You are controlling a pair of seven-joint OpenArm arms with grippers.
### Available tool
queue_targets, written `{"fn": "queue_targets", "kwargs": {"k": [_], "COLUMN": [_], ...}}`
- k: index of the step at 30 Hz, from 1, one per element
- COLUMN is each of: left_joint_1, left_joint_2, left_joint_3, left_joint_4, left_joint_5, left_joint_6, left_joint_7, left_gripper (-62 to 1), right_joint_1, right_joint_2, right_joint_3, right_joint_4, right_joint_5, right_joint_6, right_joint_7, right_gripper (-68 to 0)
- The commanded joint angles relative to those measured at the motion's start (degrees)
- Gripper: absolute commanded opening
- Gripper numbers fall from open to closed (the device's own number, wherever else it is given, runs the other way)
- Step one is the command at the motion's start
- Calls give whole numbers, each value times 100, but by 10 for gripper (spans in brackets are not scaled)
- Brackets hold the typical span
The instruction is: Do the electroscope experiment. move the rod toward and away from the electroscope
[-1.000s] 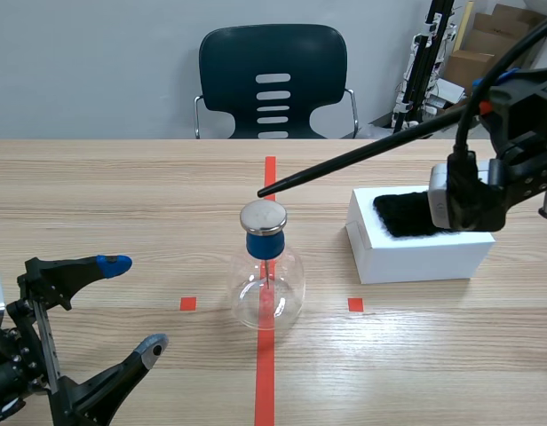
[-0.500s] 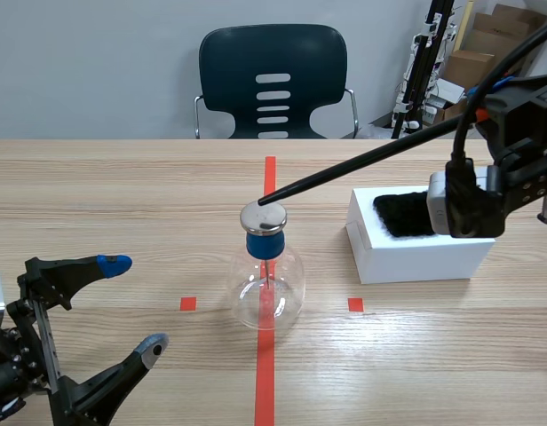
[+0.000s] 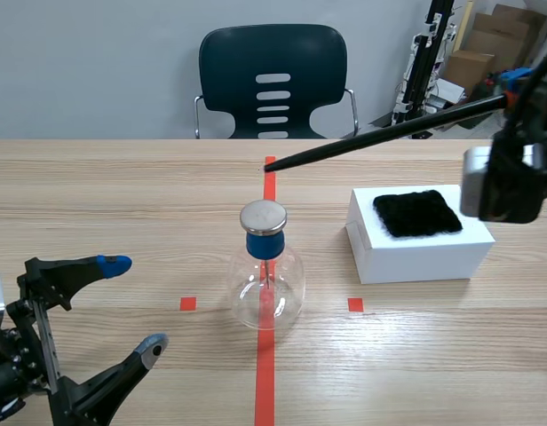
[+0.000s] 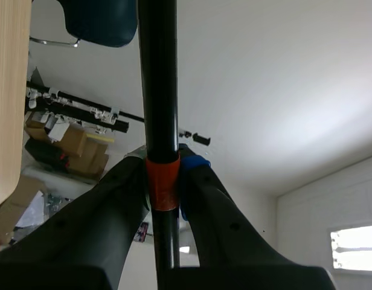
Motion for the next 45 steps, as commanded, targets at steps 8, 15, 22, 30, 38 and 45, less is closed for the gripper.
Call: {"fn": "queue_targets", "kwargs": {"k": [8, 15, 22, 30, 38, 45], "left_joint_1": [-2, -2, -2, -2, -2, -2], "left_joint_2": [-20, -20, -20, -20, -20, -20], "left_joint_3": [-37, -37, -37, -37, -37, -37], "left_joint_4": [72, 72, 72, 72, 72, 72], "left_joint_5": [-35, -35, -35, -35, -35, -35], "left_joint_6": [-20, -20, -20, -20, -20, -20], "left_joint_7": [-79, -79, -81, -79, -79, -79], "left_gripper": [14, 14, 14, 14, 14, 14], "right_joint_1": [-706, -1270, -1246, -1200, -1200, -1200], "right_joint_2": [111, 109, 221, 212, 201, 203], "right_joint_3": [1794, 2992, 3128, 3128, 3128, 3128], "right_joint_4": [94, -166, -1360, -2004, -2004, -2004], "right_joint_5": [1821, 2975, 3316, 3335, 3335, 3333], "right_joint_6": [-208, 201, 190, 177, 177, 173], "right_joint_7": [632, 1322, 2079, 2507, 2505, 2522], "right_gripper": [-671, -671, -671, -671, -671, -671]}}
